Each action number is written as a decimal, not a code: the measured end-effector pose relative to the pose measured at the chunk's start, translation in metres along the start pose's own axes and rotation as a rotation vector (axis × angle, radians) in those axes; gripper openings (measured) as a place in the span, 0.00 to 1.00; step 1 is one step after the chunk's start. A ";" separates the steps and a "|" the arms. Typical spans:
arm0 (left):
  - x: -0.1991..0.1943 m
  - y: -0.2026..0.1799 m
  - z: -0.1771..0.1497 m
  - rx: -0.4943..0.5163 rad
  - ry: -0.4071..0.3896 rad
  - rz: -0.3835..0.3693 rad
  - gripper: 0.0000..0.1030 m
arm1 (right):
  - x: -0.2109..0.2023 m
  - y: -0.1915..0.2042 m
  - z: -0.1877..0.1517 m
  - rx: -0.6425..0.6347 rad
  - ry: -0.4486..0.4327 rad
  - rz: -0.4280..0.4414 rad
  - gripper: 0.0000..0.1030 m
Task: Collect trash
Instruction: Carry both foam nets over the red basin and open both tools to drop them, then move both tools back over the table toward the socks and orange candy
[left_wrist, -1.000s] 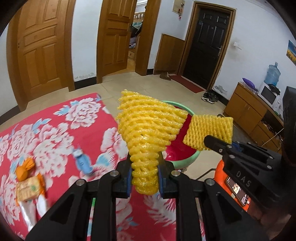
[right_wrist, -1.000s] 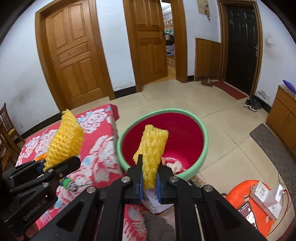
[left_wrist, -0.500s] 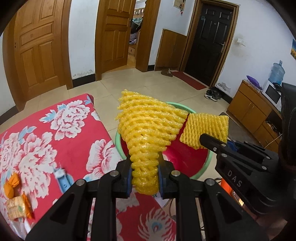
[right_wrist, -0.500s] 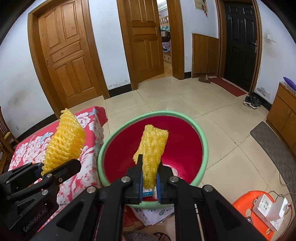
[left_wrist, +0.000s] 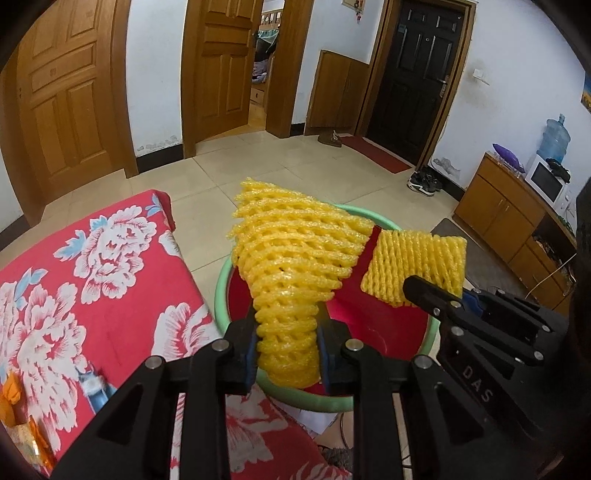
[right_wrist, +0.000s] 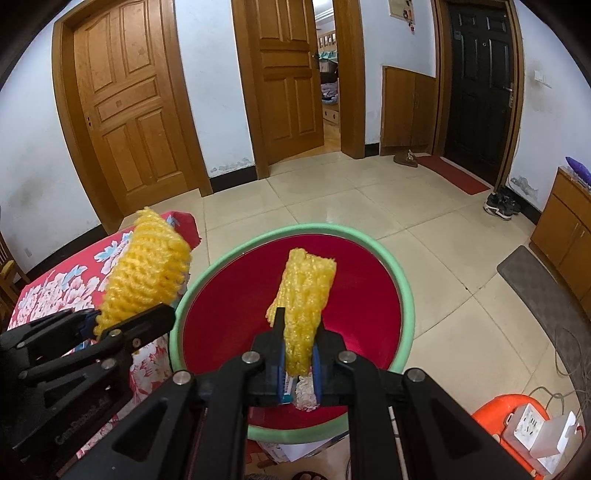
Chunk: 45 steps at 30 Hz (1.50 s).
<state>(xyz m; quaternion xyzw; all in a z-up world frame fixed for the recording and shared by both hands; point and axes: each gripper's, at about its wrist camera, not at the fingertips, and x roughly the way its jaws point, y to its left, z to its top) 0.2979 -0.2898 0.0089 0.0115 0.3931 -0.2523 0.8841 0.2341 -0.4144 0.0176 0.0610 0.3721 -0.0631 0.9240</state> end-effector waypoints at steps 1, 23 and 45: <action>0.002 0.000 0.001 0.003 -0.001 0.000 0.23 | 0.000 -0.001 0.000 0.006 0.002 0.002 0.12; 0.014 0.005 0.003 -0.016 0.004 0.072 0.63 | 0.005 -0.022 -0.003 0.081 0.029 -0.036 0.54; -0.095 0.018 -0.019 -0.028 -0.099 0.081 0.63 | -0.071 0.024 -0.007 0.025 -0.054 -0.011 0.60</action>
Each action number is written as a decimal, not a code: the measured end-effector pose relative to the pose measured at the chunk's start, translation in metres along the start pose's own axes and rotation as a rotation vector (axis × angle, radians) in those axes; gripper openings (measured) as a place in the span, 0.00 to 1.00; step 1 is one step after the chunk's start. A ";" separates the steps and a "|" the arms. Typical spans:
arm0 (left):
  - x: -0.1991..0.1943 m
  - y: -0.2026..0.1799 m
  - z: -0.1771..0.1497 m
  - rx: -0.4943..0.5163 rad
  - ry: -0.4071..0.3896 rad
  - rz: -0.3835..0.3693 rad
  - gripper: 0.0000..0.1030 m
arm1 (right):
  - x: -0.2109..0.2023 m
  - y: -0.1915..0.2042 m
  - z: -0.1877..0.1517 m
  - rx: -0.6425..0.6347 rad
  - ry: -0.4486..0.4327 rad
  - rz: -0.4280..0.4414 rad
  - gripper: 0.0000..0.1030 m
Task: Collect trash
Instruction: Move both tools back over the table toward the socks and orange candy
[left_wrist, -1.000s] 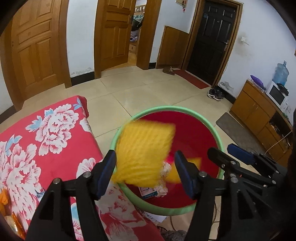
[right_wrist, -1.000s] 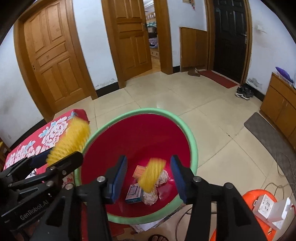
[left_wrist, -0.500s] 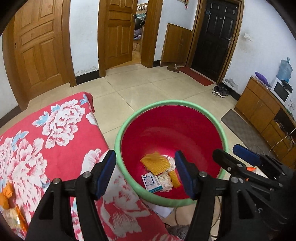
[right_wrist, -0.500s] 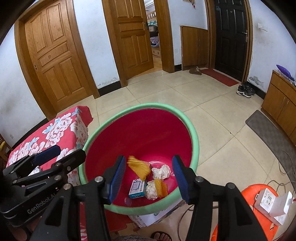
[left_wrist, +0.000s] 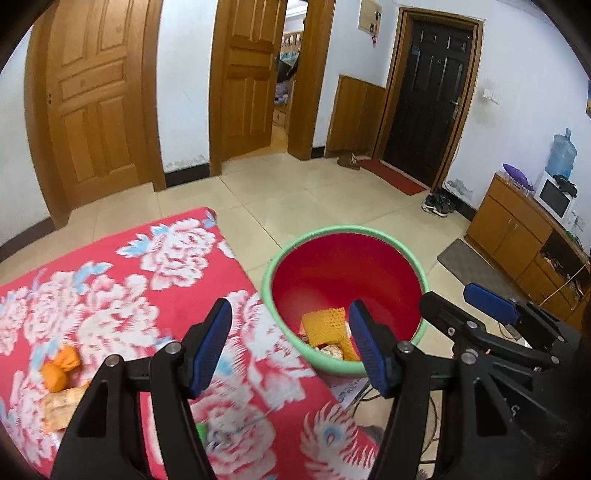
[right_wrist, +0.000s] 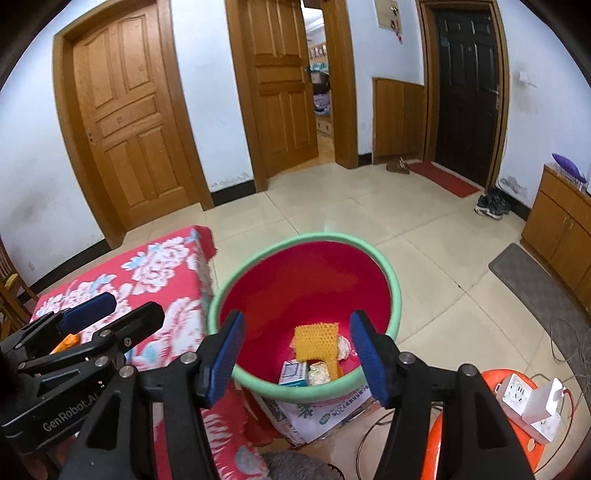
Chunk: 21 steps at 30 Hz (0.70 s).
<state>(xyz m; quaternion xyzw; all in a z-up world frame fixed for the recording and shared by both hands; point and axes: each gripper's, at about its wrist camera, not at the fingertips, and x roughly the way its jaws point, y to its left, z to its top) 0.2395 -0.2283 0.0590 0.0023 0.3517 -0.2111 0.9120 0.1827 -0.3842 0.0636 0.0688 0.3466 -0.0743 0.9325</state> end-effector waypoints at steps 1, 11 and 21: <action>-0.007 0.003 -0.002 -0.003 -0.005 0.002 0.63 | -0.005 0.005 -0.001 -0.006 -0.005 0.006 0.60; -0.065 0.046 -0.029 -0.050 -0.063 0.078 0.63 | -0.034 0.062 -0.014 -0.081 -0.020 0.073 0.61; -0.112 0.101 -0.073 -0.105 -0.056 0.197 0.63 | -0.047 0.132 -0.048 -0.182 -0.004 0.160 0.62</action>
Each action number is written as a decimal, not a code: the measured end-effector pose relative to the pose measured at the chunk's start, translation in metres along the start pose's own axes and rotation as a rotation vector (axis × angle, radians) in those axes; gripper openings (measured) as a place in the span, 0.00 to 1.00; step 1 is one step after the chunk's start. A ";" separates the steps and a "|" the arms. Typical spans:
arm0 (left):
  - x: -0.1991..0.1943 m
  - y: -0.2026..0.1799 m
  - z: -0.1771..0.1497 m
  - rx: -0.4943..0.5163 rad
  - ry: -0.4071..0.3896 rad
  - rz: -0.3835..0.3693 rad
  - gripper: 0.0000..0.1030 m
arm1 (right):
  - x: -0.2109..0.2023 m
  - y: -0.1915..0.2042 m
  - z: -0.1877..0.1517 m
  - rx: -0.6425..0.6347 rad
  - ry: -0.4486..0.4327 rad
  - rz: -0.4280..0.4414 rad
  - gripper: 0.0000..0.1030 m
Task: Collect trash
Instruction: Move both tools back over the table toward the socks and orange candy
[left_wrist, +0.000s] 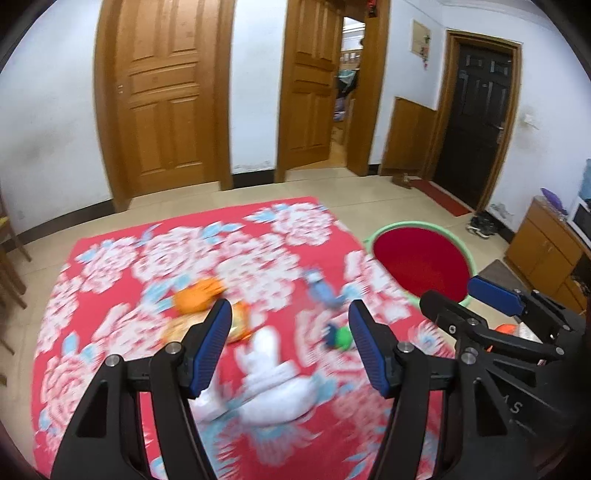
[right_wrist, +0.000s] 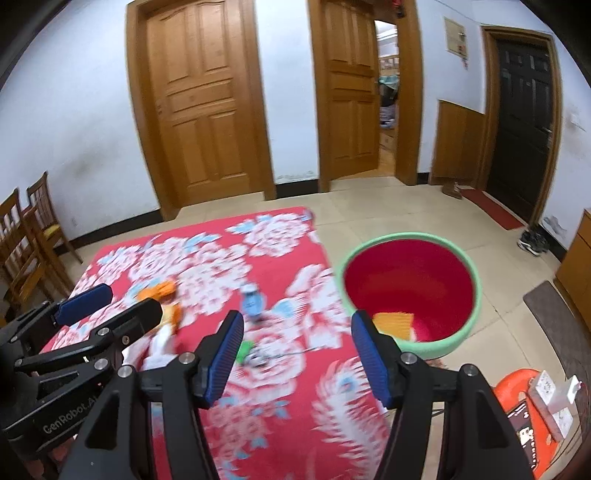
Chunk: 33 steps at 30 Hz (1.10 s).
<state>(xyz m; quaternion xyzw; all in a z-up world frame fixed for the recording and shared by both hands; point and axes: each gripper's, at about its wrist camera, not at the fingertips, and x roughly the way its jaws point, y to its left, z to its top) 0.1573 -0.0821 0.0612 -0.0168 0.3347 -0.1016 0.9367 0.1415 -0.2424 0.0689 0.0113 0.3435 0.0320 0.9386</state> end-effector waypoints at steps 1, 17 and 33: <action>-0.003 0.007 -0.004 -0.005 0.001 0.020 0.63 | 0.001 0.006 -0.003 -0.009 0.002 0.007 0.62; -0.024 0.080 -0.044 -0.124 0.025 0.117 0.63 | 0.015 0.089 -0.018 -0.142 0.031 0.144 0.62; 0.022 0.097 -0.061 -0.189 0.127 0.042 0.63 | 0.068 0.087 -0.038 -0.121 0.185 0.163 0.63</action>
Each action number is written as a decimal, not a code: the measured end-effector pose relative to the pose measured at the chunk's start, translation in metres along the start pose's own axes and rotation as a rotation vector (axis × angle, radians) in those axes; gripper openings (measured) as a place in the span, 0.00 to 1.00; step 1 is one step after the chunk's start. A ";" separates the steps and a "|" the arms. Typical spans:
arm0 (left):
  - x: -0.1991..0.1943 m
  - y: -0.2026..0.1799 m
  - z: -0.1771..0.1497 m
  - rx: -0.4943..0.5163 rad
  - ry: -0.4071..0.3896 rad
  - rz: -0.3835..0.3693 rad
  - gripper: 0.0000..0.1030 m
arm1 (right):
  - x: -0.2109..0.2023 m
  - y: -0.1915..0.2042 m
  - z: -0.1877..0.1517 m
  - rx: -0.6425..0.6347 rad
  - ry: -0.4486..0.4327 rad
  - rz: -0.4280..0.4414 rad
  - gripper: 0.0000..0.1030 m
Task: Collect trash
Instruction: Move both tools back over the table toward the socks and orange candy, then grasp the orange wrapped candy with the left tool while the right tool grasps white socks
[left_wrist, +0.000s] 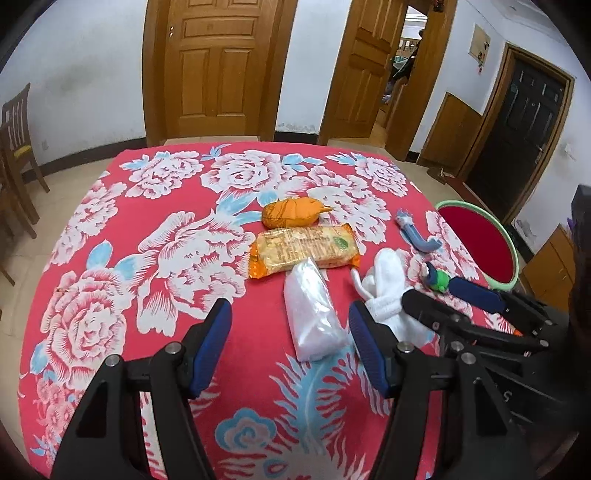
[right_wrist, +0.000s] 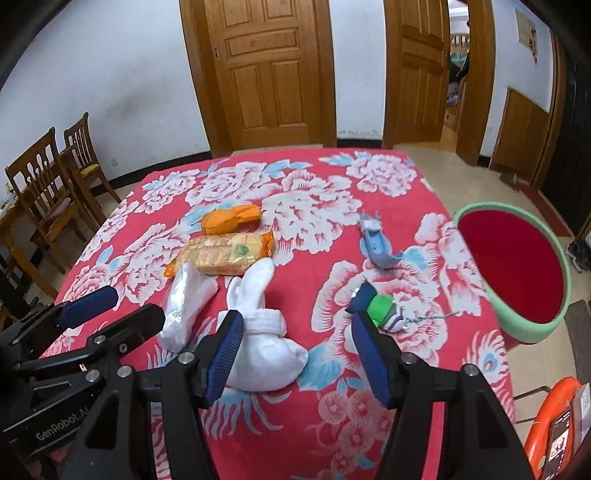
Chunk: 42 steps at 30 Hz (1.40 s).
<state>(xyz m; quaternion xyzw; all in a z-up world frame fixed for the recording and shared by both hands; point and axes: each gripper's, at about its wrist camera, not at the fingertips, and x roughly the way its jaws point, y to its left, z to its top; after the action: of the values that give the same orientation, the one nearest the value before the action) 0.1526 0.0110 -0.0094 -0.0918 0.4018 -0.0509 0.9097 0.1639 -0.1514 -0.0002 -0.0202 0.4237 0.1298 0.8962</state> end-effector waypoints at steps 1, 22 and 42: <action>0.002 0.002 0.002 -0.007 0.002 -0.003 0.63 | 0.003 0.000 0.002 0.002 0.010 0.015 0.63; 0.023 0.018 0.010 -0.051 0.042 -0.026 0.63 | 0.005 -0.001 -0.009 -0.069 -0.010 0.213 0.18; 0.099 -0.001 0.080 -0.022 0.145 -0.119 0.63 | -0.016 -0.073 -0.007 0.051 -0.057 0.137 0.19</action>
<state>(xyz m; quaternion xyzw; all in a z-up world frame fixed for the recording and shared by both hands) 0.2784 0.0037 -0.0282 -0.1216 0.4610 -0.1071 0.8725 0.1670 -0.2265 0.0018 0.0354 0.4018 0.1806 0.8971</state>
